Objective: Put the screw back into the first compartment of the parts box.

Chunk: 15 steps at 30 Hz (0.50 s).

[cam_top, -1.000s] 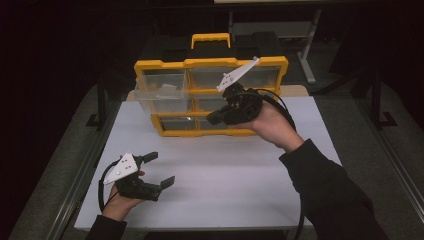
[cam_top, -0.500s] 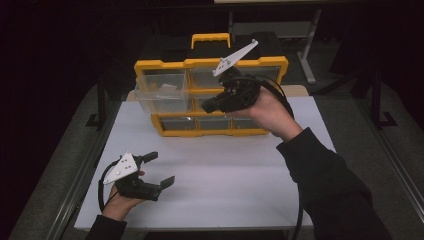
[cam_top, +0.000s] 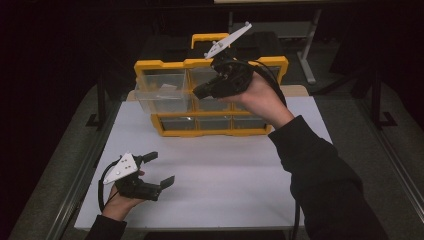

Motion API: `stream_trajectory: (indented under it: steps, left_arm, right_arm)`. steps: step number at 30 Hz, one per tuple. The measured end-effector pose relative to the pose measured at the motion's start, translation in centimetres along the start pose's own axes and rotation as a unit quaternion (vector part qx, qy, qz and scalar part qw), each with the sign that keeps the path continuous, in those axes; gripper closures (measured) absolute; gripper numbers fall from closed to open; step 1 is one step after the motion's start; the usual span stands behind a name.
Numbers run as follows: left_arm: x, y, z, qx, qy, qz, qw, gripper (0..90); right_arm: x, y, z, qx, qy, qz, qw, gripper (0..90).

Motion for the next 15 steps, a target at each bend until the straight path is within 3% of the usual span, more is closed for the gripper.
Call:
stream_trajectory:
  steps: [15]
  left_arm:
    - [-0.1, 0.1, 0.0, 0.005, -0.002, -0.009, 0.9999, 1.8]
  right_arm:
    - [-0.5, 3.2, -0.7, 0.013, -0.006, -0.020, 0.9997, 87.3]
Point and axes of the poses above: each handheld gripper's, and its own axes: x roughly backward along the jaws, y roughly out of its top, z roughly to its left, the point moved 10 cm from there along -x, roughly forward along the jaws, and after that the axes turned 15 degrees about z, right-handed, at the moved point
